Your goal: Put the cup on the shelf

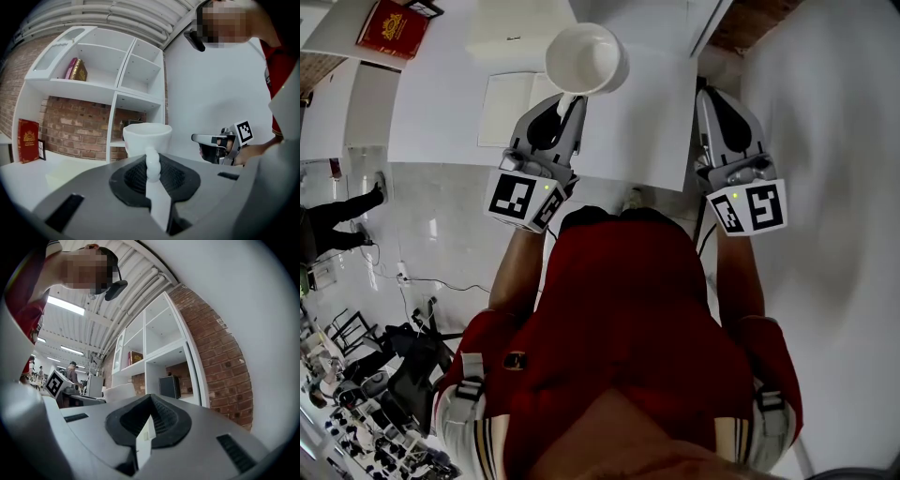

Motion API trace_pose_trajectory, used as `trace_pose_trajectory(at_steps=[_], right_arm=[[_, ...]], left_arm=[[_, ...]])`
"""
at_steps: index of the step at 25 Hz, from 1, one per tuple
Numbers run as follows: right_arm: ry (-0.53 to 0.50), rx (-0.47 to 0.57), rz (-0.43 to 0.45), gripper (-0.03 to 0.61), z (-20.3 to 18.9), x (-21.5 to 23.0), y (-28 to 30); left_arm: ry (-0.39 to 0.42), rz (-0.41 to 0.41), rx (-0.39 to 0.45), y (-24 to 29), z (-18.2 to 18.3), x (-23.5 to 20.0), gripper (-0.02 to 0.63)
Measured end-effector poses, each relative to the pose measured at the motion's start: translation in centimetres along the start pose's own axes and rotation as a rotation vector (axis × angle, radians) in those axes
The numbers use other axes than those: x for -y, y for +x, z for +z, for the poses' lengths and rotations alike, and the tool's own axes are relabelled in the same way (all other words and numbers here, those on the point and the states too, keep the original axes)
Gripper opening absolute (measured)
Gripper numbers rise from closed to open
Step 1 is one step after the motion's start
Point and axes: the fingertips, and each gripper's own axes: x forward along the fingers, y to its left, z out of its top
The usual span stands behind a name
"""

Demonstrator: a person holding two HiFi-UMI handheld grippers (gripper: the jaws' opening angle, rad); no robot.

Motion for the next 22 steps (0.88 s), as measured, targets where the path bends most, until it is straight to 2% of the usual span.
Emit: trace_pose_trajectory(at_steps=[9, 22], right_arm=[[-0.010, -0.019, 0.017, -0.003, -0.5, -0.2, 2.4], [-0.028, -0.021, -0.054, -0.003, 0.0, 0.6, 4.9]], left_arm=[[0.004, -0.012, -0.003, 1.5, -0.4, -2.0, 0.047], [0.034, -0.078, -0.062, 4.5, -1.8, -4.8, 0.046]])
